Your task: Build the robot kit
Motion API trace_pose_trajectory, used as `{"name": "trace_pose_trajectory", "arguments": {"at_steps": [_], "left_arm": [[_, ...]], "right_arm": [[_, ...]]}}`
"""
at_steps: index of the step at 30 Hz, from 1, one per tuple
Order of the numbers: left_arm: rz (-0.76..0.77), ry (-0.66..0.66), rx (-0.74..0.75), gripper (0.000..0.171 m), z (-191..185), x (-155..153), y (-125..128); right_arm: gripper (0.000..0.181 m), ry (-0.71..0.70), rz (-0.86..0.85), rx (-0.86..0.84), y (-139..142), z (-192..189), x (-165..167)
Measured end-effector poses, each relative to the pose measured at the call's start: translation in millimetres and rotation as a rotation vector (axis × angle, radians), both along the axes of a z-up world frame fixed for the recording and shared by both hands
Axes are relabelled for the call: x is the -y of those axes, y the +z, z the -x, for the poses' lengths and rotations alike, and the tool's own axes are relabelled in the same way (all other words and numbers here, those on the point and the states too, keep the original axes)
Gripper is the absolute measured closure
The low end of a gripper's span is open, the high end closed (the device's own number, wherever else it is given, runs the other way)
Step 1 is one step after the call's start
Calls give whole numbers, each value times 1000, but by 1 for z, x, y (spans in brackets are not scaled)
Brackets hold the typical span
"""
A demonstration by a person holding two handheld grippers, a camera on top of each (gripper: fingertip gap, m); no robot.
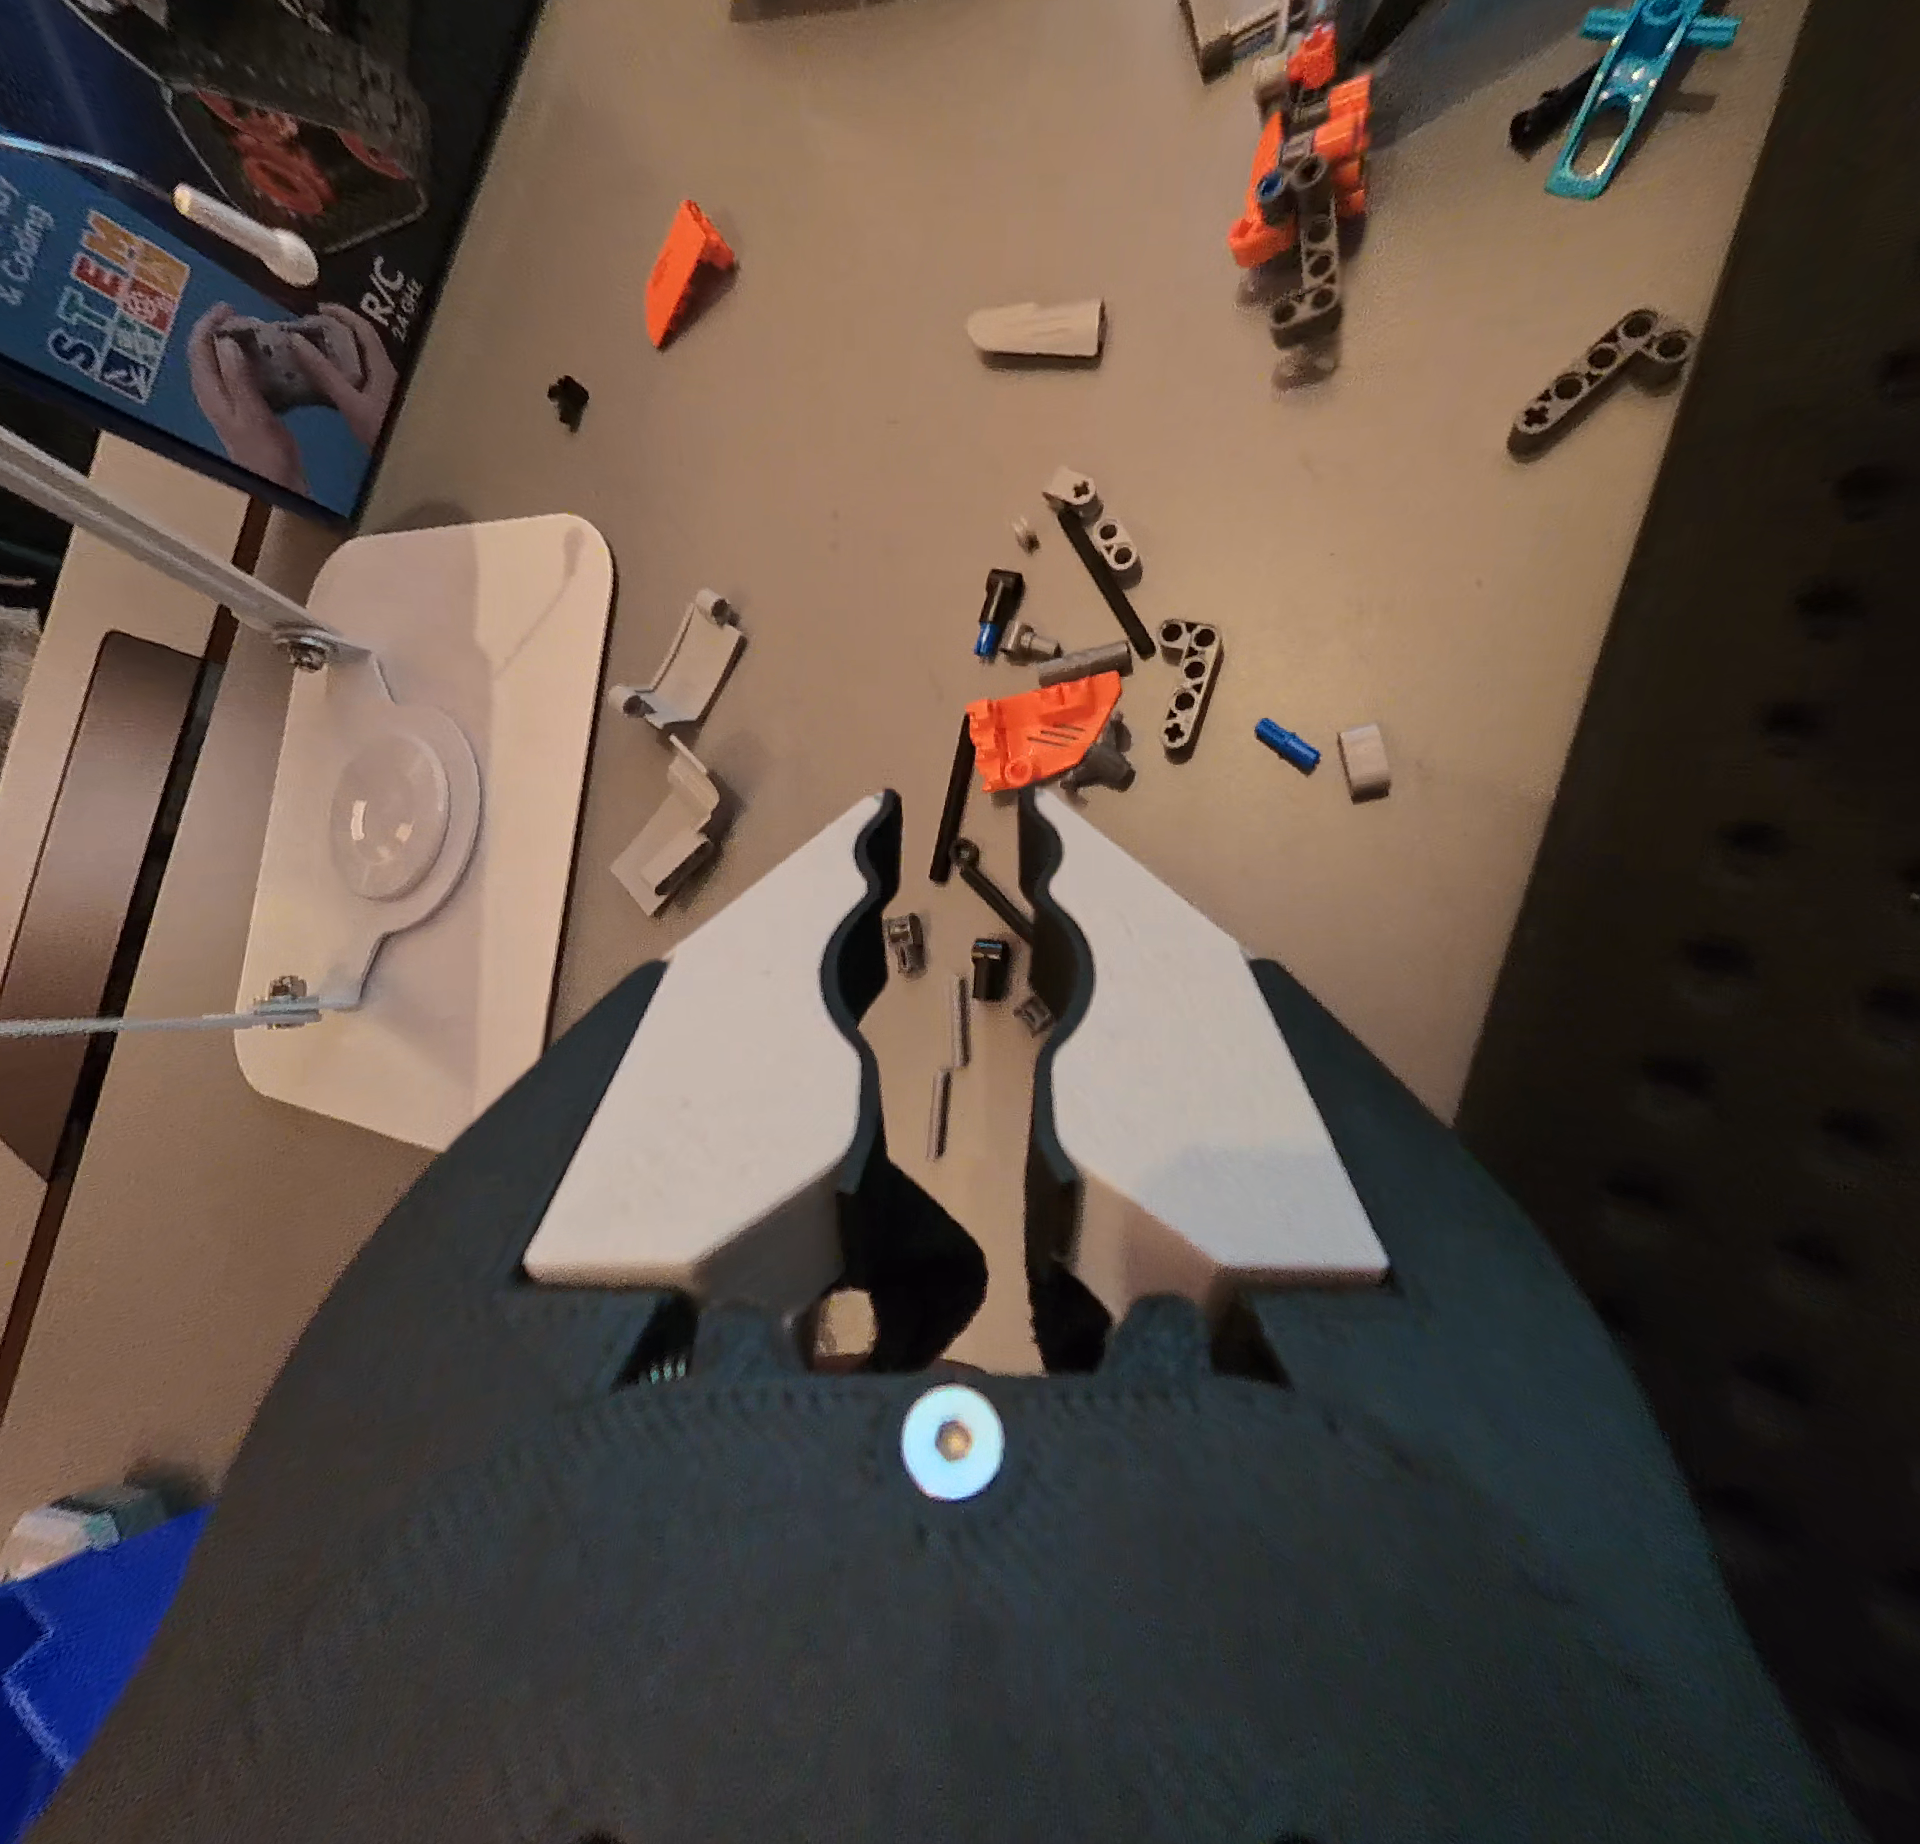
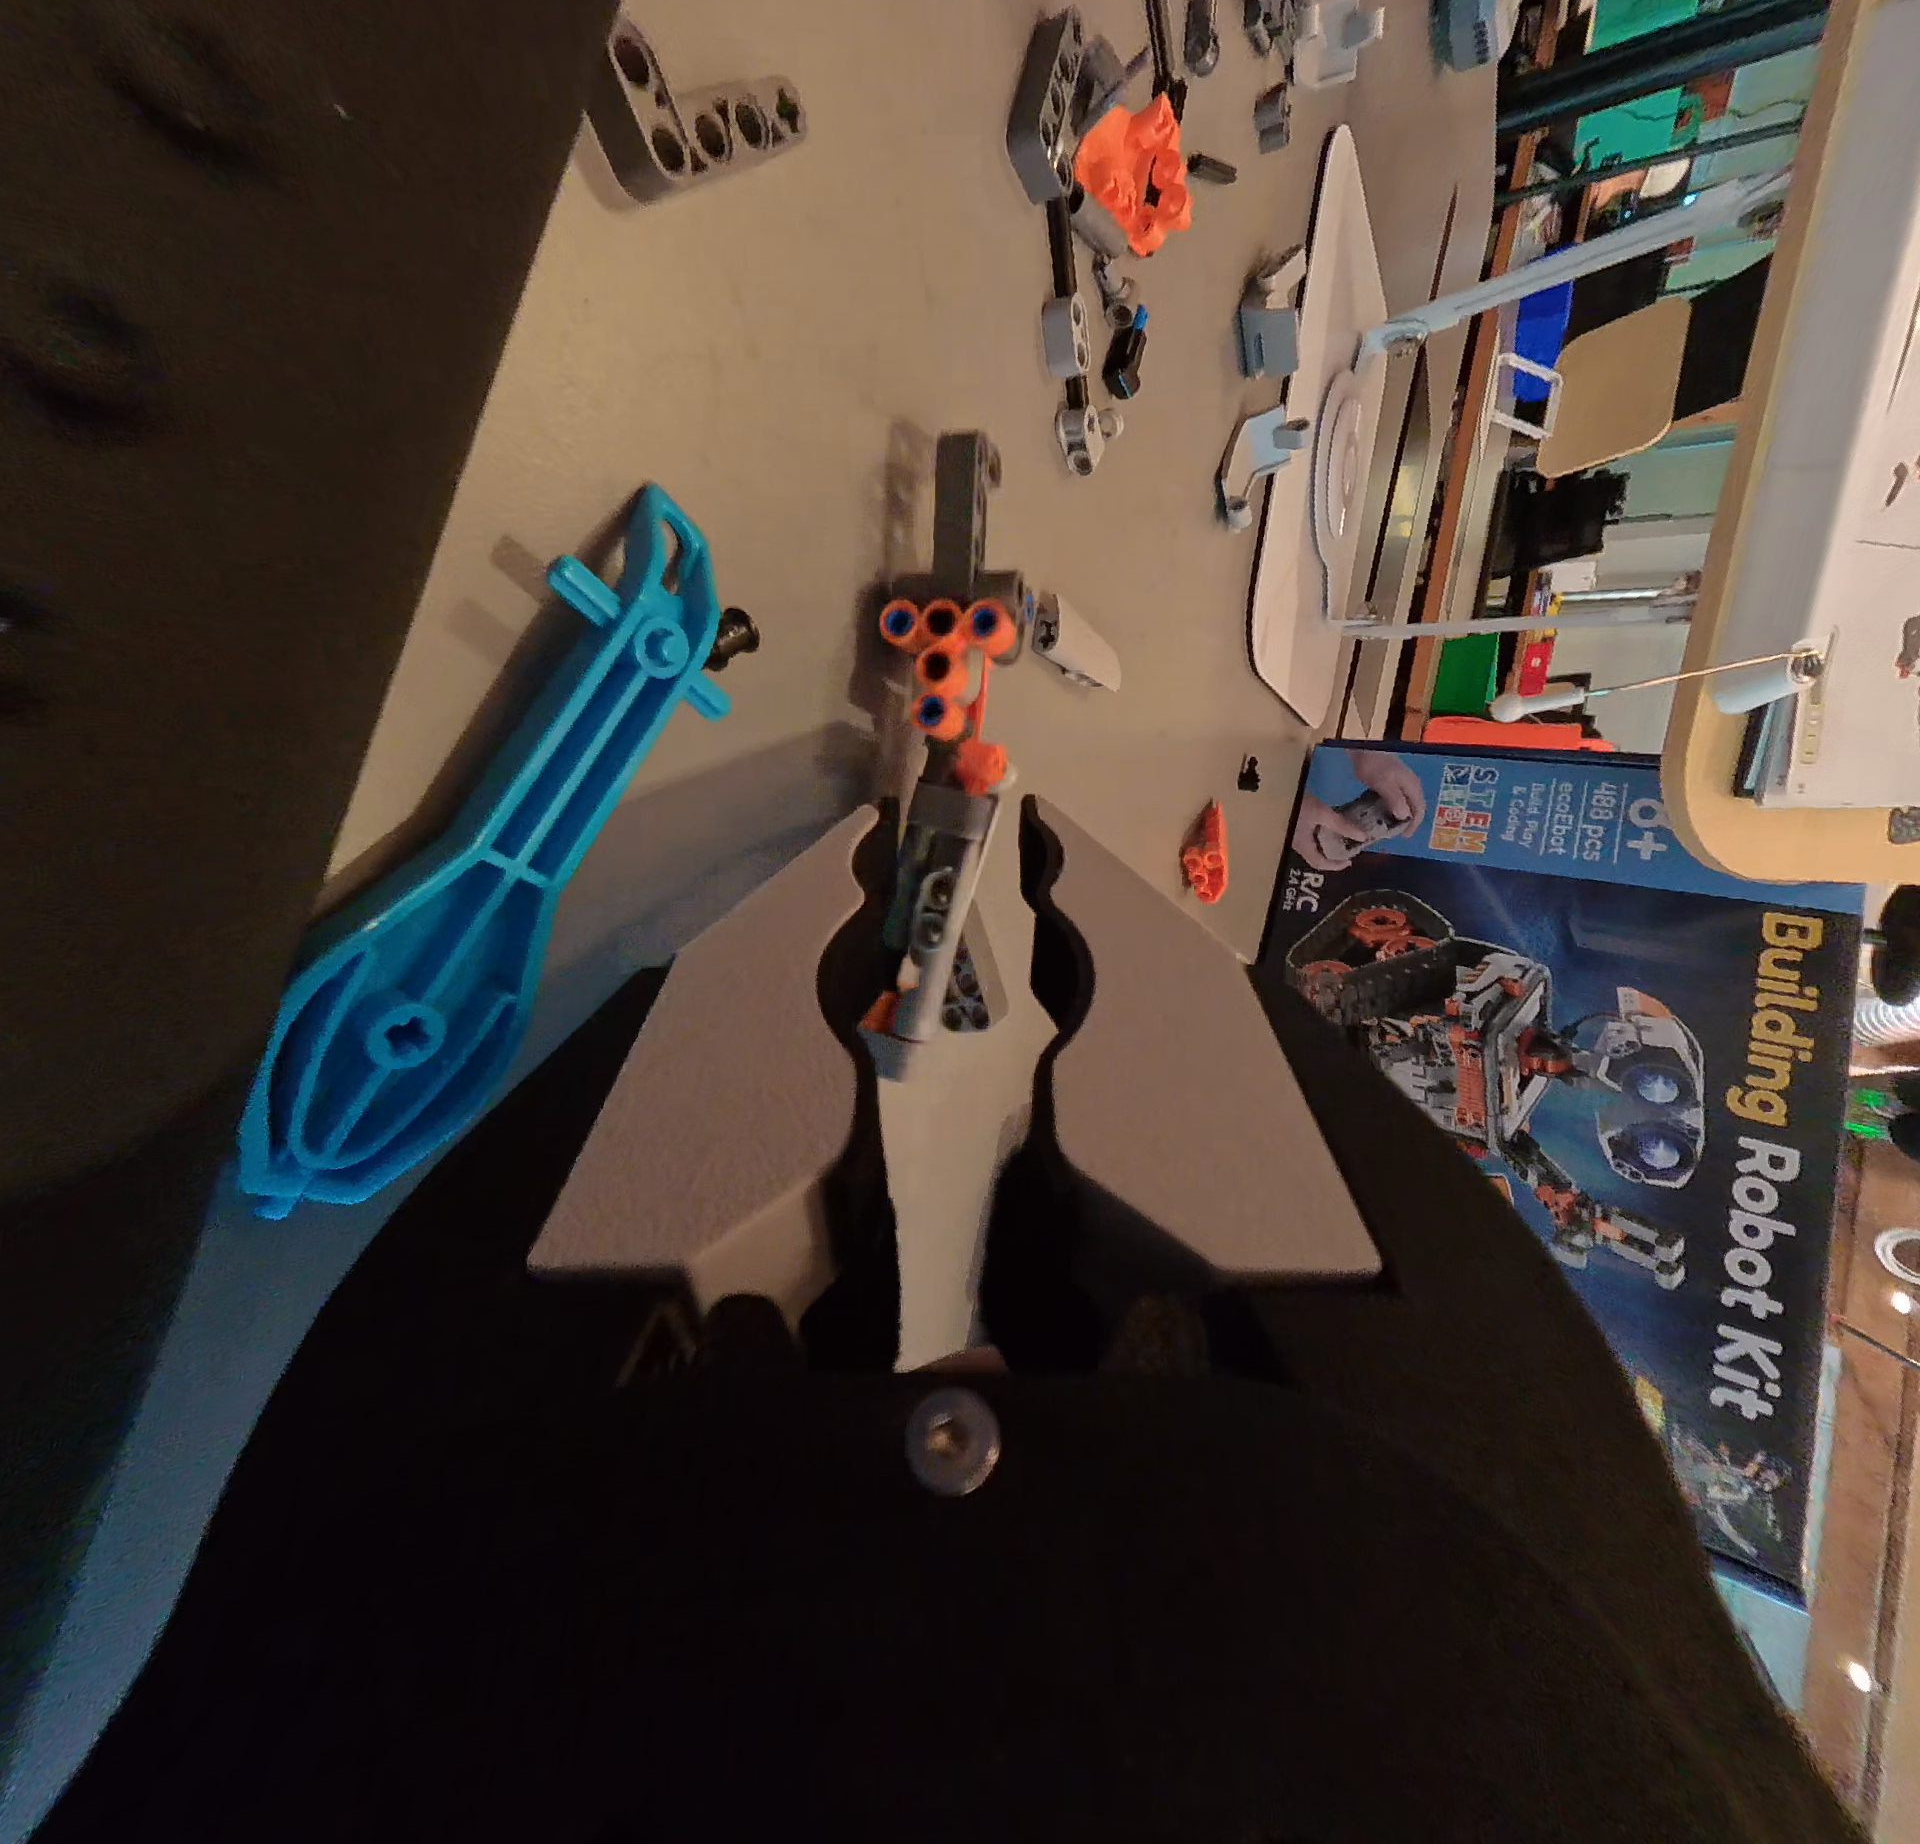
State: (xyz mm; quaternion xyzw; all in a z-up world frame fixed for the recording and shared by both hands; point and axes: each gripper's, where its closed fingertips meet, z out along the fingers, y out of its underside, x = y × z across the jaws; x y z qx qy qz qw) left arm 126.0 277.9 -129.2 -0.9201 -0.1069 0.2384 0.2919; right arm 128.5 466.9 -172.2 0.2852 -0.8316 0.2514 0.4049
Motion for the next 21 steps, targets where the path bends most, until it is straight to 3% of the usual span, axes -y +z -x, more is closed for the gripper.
{"name": "trace_pose_trajectory", "arguments": {"at_steps": [6, 12, 15, 21], "left_arm": [[44, 73, 2, 150, -8, 24, 2], [10, 124, 16, 148, -17, 33, 3], [-79, 89, 44, 149, -17, 7, -1], [-203, -48, 146, 147, -15, -74, -16]], "right_arm": [[161, 8, 45, 111, 3, -9, -1], [158, -114, 126, 318, 5, 6, -6], [170, -149, 122, 401, -3, 9, -11], [175, -120, 121, 357, -3, 6, -10]]}}
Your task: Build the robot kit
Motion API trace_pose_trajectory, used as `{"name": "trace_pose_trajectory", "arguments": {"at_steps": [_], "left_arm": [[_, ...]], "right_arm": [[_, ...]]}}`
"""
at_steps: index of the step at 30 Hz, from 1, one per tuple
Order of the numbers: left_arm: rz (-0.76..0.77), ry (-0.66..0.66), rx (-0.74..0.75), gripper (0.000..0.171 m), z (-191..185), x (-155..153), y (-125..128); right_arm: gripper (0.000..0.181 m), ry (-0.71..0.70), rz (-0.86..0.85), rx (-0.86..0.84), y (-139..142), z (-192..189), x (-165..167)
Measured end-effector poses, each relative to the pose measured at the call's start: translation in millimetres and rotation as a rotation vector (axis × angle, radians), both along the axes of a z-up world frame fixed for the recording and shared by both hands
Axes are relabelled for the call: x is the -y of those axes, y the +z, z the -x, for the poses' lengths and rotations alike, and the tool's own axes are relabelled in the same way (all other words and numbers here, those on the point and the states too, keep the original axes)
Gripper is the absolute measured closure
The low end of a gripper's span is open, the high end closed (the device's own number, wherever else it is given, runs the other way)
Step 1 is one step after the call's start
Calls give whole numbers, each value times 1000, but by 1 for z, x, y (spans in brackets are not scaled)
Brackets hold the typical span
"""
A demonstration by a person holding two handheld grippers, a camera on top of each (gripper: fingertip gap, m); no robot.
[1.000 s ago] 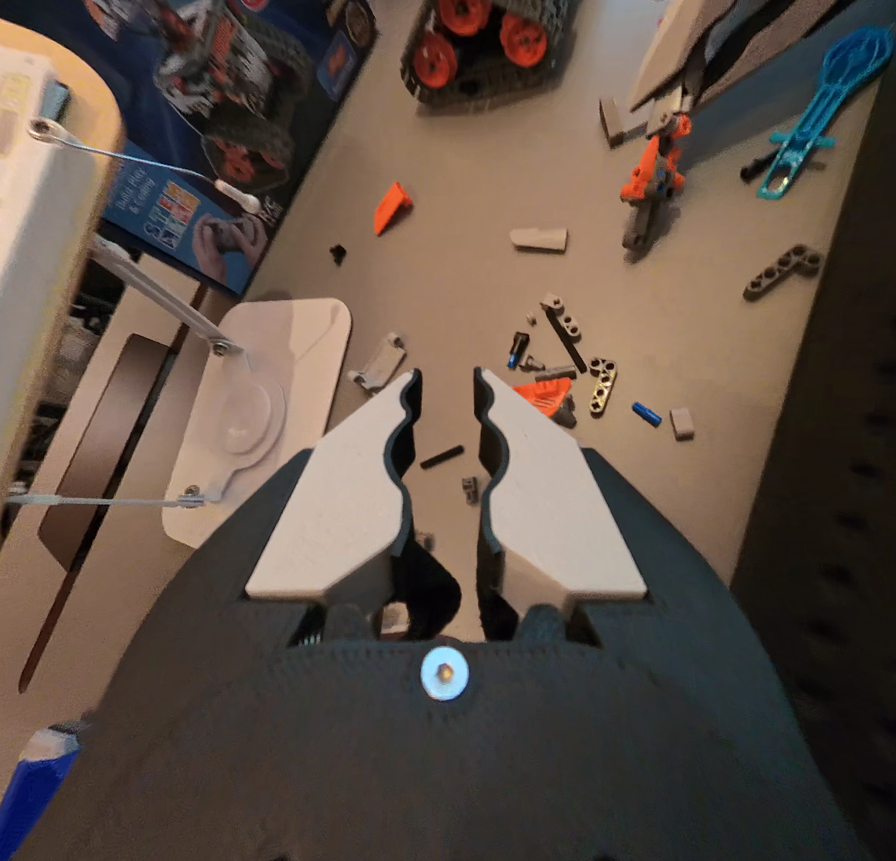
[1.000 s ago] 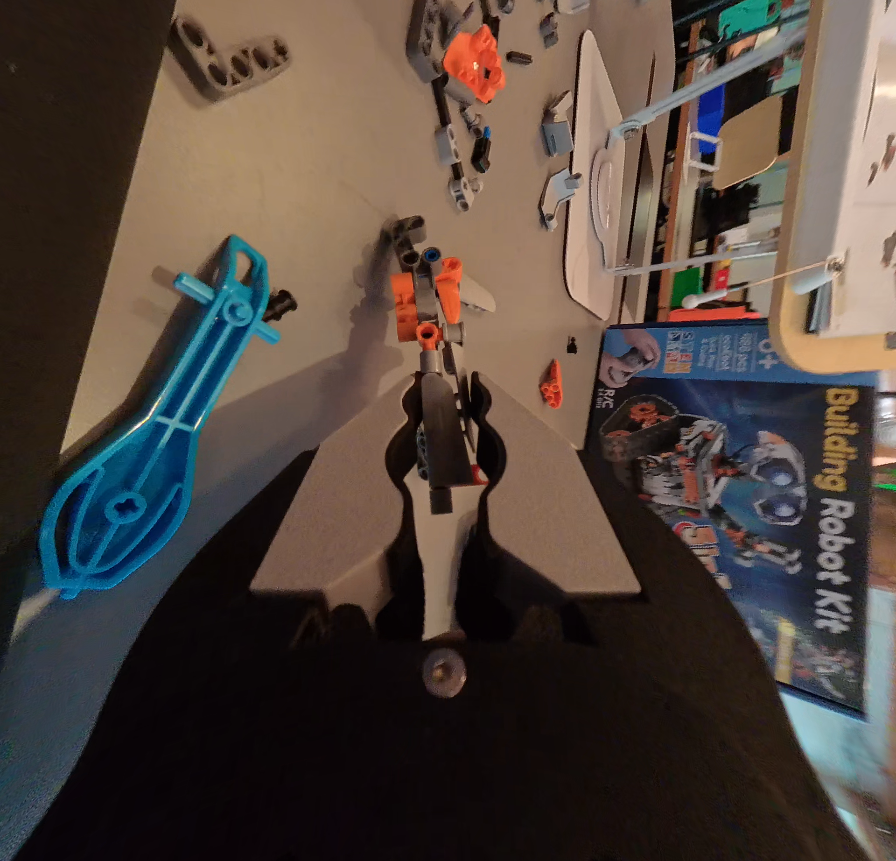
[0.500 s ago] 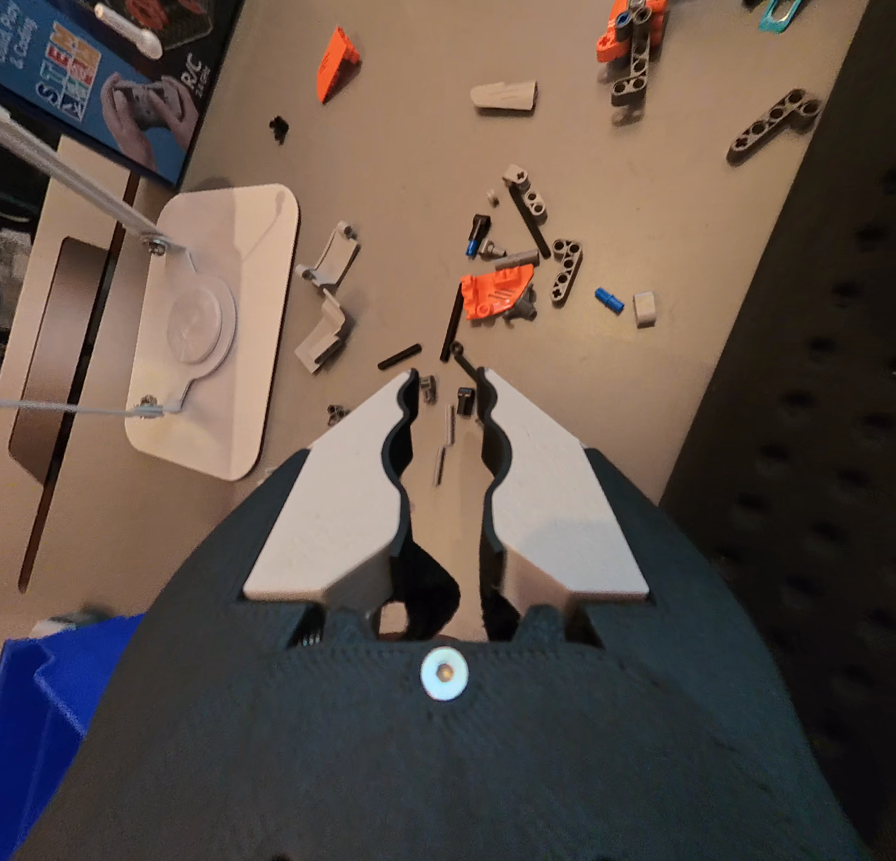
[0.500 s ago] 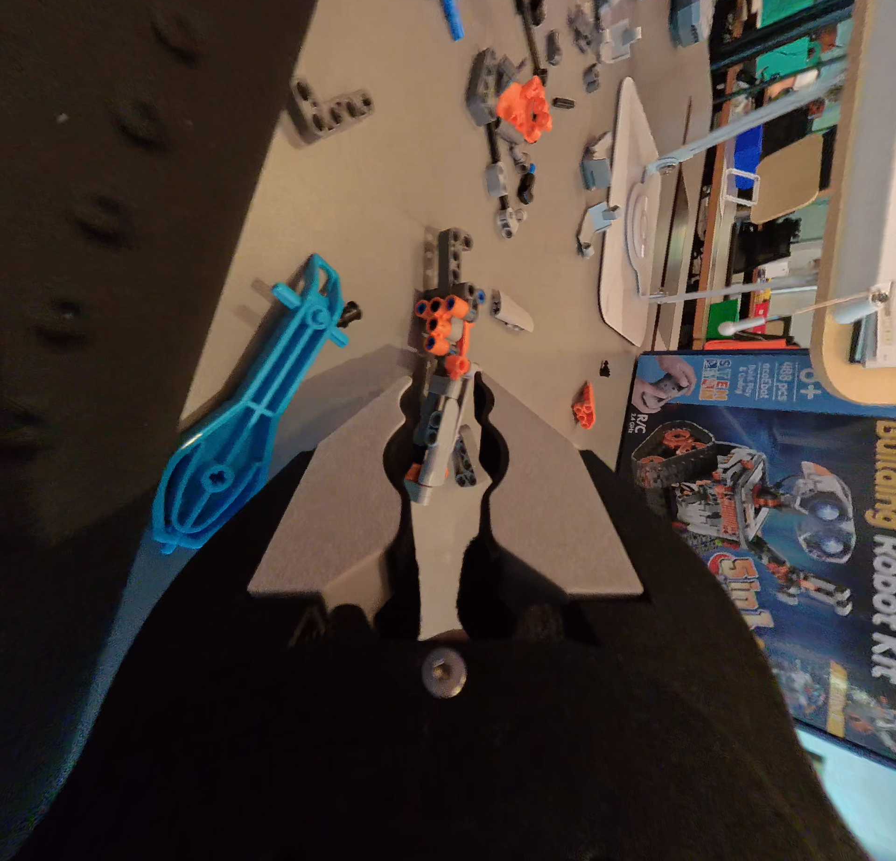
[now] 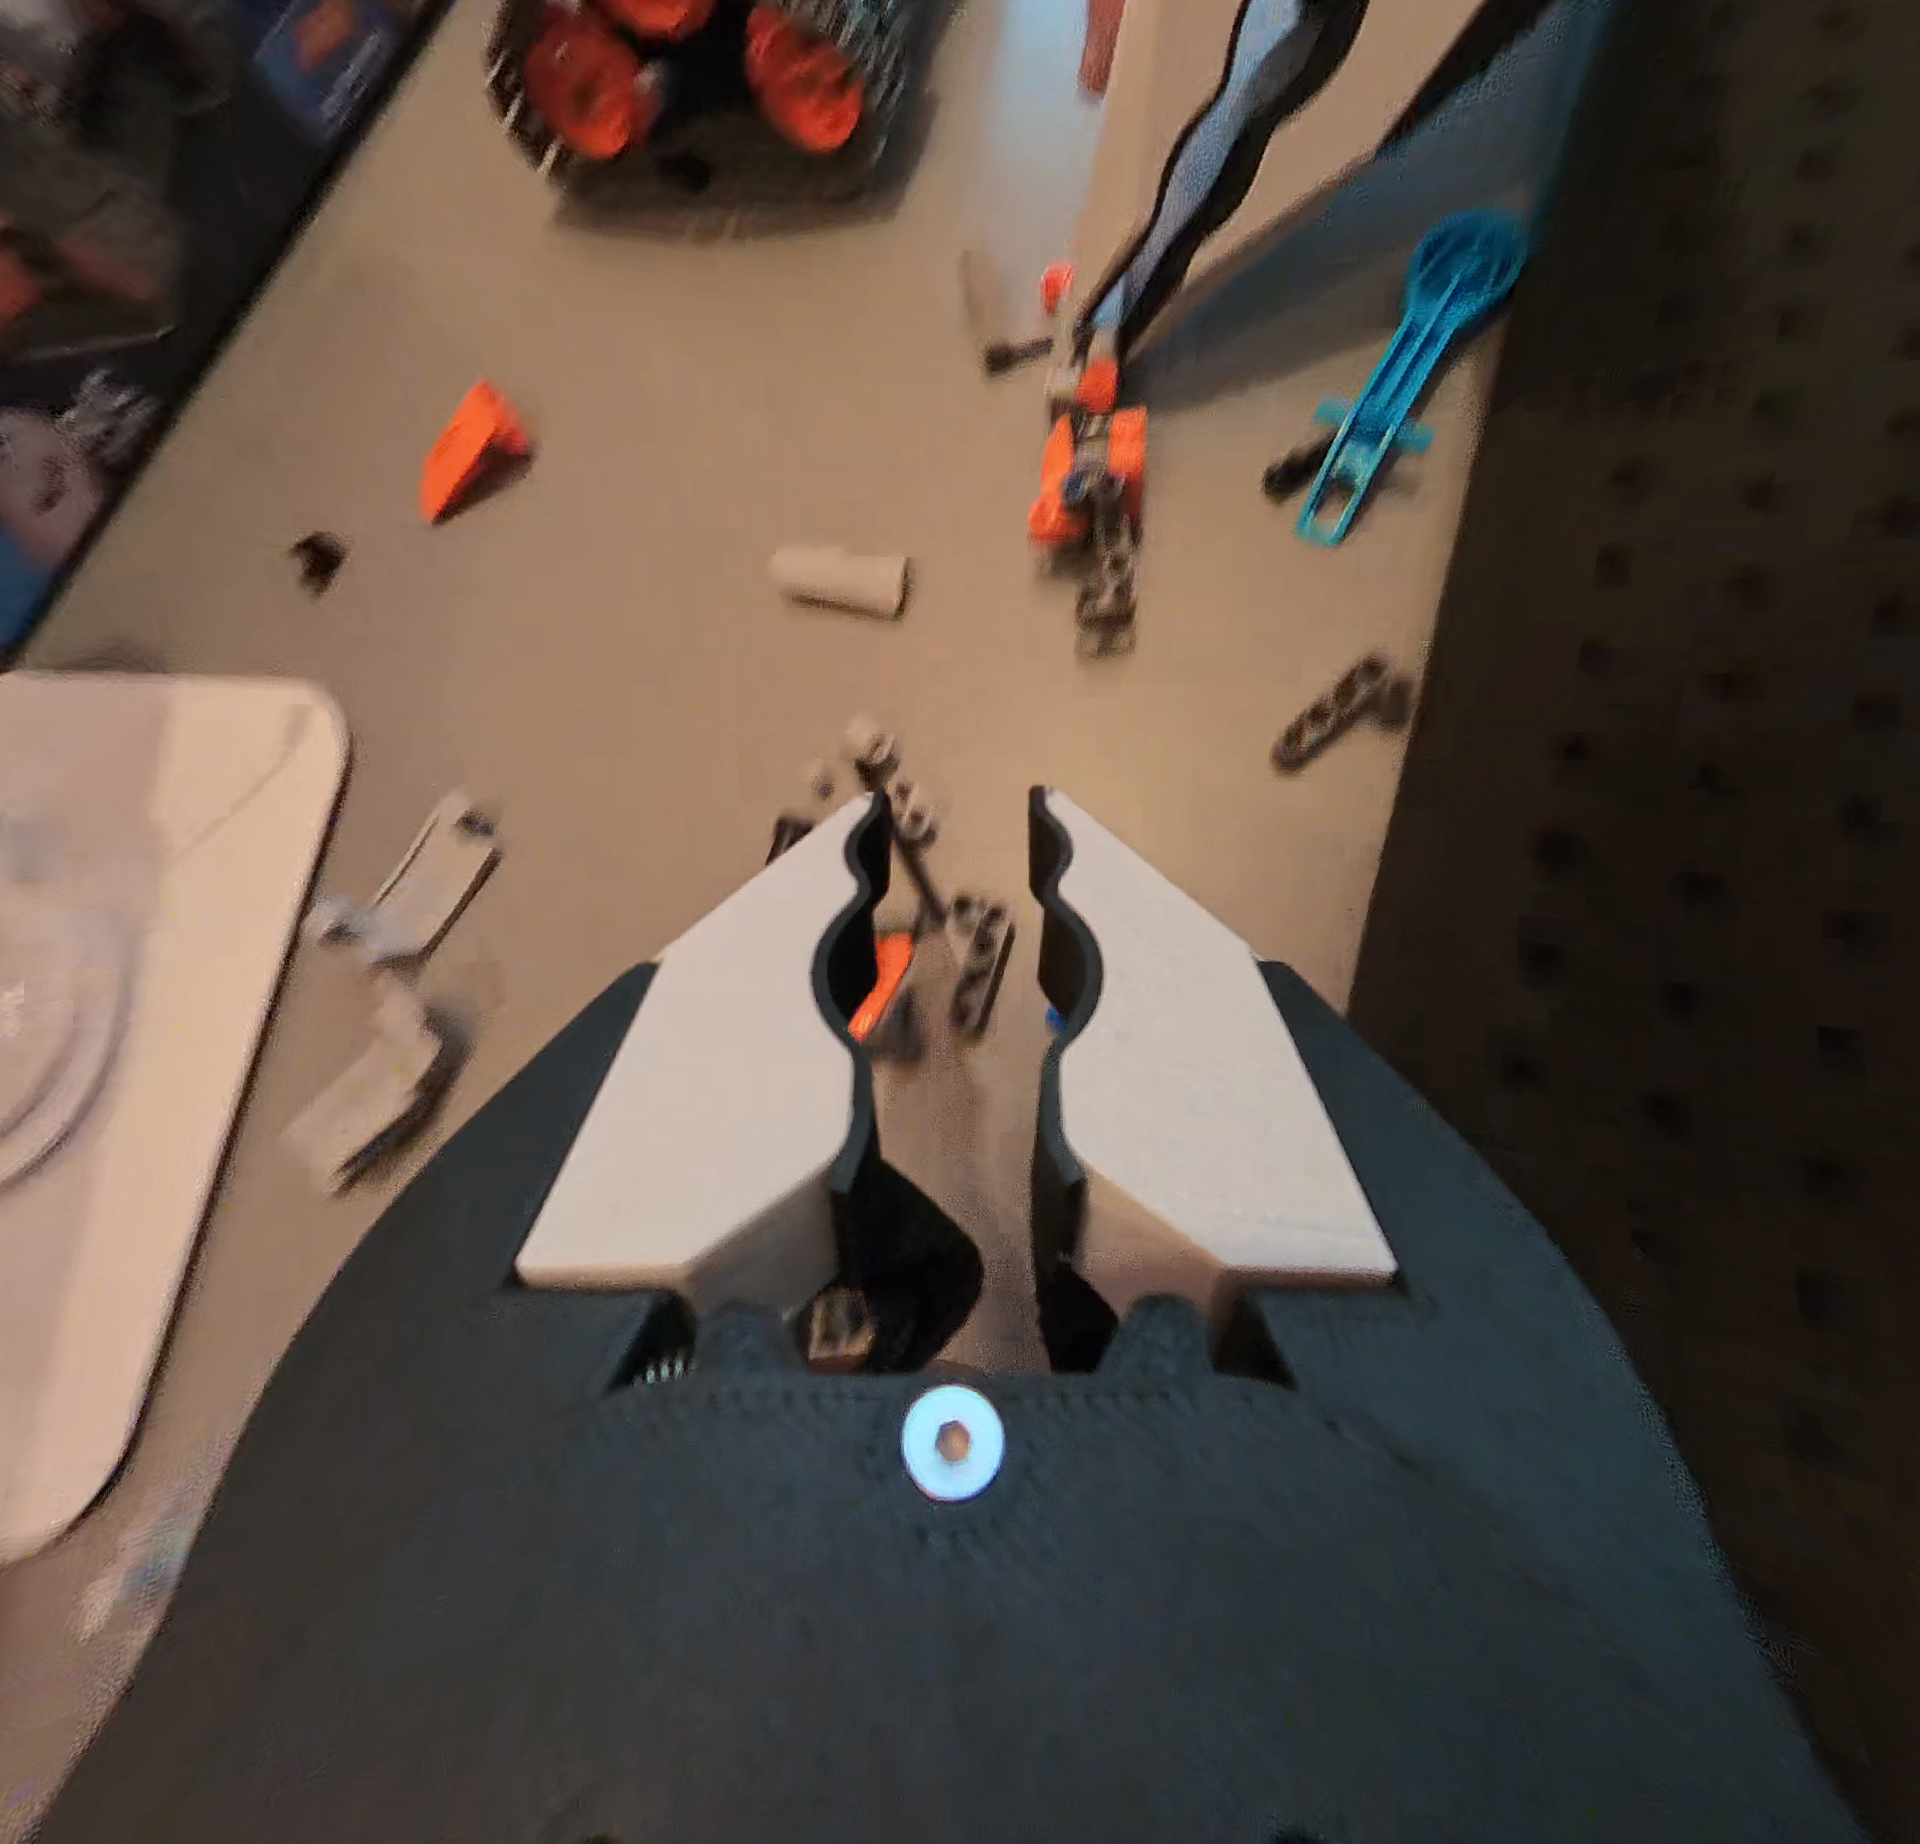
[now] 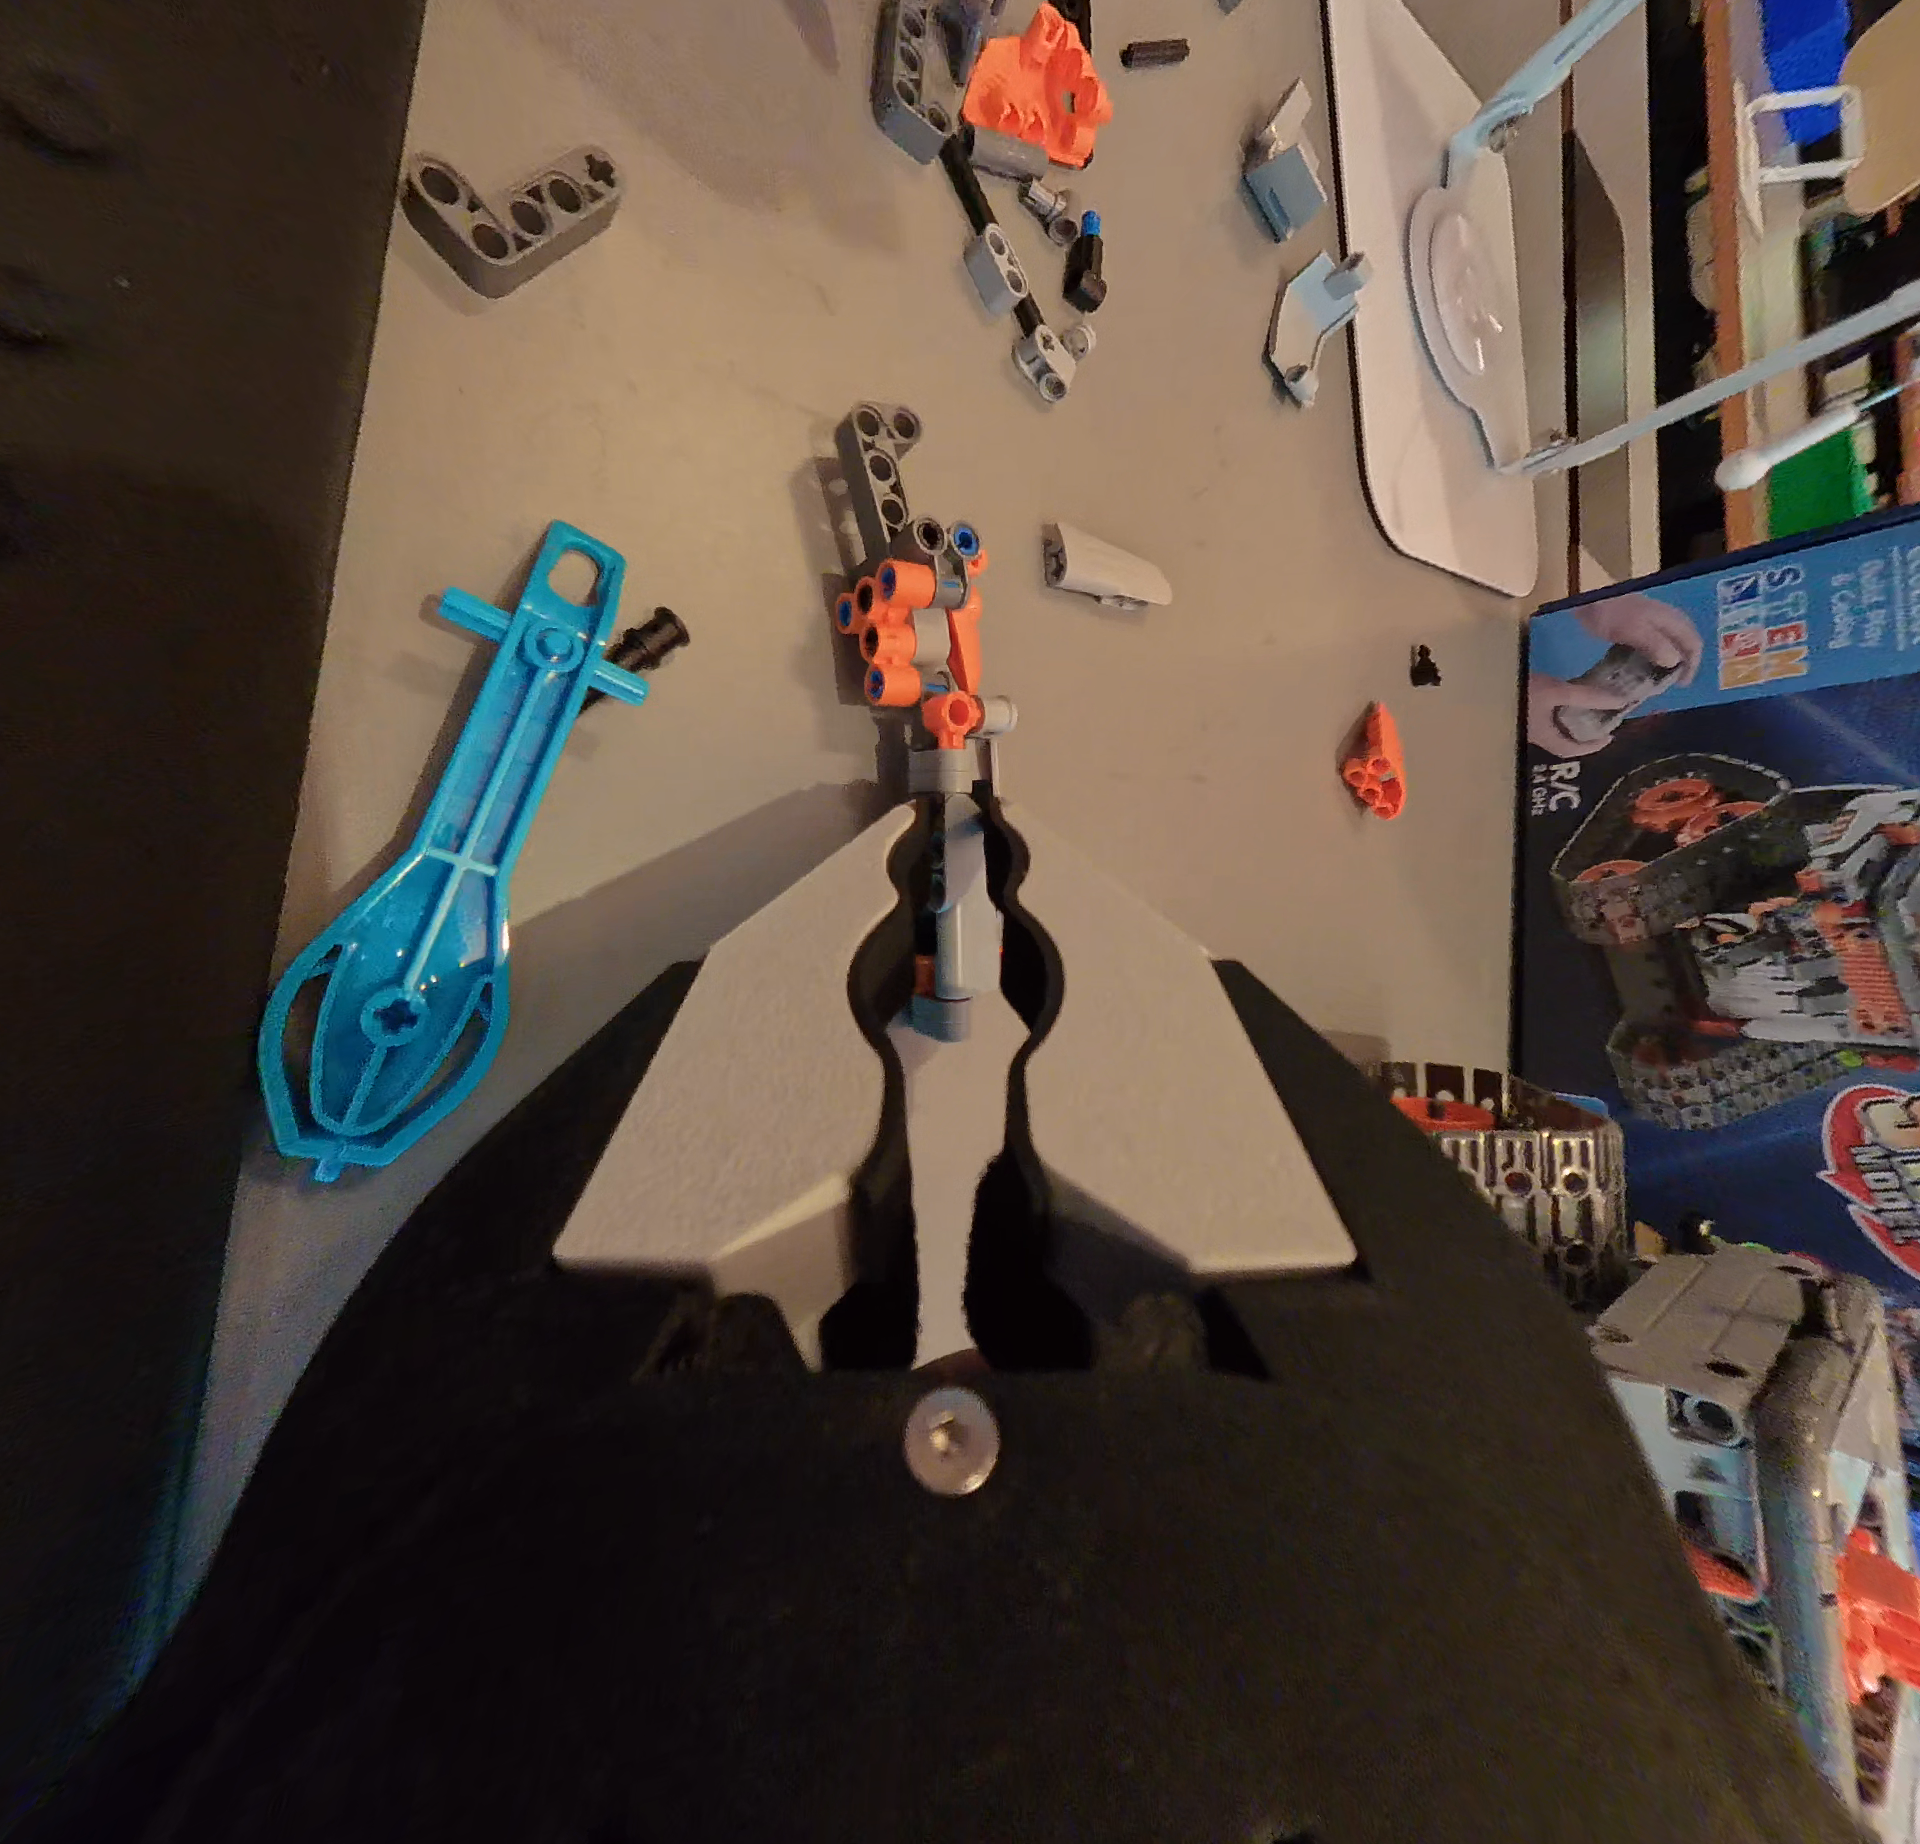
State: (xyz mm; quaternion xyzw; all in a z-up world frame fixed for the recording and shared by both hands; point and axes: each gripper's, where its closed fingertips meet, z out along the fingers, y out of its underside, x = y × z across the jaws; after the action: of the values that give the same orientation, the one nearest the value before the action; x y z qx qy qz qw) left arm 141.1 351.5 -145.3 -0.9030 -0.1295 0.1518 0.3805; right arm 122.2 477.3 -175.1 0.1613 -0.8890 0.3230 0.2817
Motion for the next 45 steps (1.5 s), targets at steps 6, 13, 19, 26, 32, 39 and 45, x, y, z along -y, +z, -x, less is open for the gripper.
{"name": "trace_pose_trajectory", "arguments": {"at_steps": [6, 13, 19, 26, 32, 39, 45], "left_arm": [[44, -143, -20, 142, -4, -60, -20], [147, -191, -193, 158, -1, -74, -36], [296, -299, -566, 162, 1, -80, -29], [489, -461, -942, 163, 2, -81, -31], [495, -486, -1054, 163, 1, -86, -24], [510, -541, -1134, 163, 0, -87, -23], [521, -527, -1105, 153, 6, -83, -26]], "right_arm": [[175, 0, 9, -35, 0, -1, 1], [175, -2, 29, -11, 0, -2, -1], [159, -60, 127, 198, 14, -1, -4], [163, -72, 140, 489, 11, -6, -2], [163, -45, 132, 498, 19, -10, -8], [157, -12, 22, 531, 11, -16, -10], [164, -16, -25, 536, -5, -20, -10]]}}
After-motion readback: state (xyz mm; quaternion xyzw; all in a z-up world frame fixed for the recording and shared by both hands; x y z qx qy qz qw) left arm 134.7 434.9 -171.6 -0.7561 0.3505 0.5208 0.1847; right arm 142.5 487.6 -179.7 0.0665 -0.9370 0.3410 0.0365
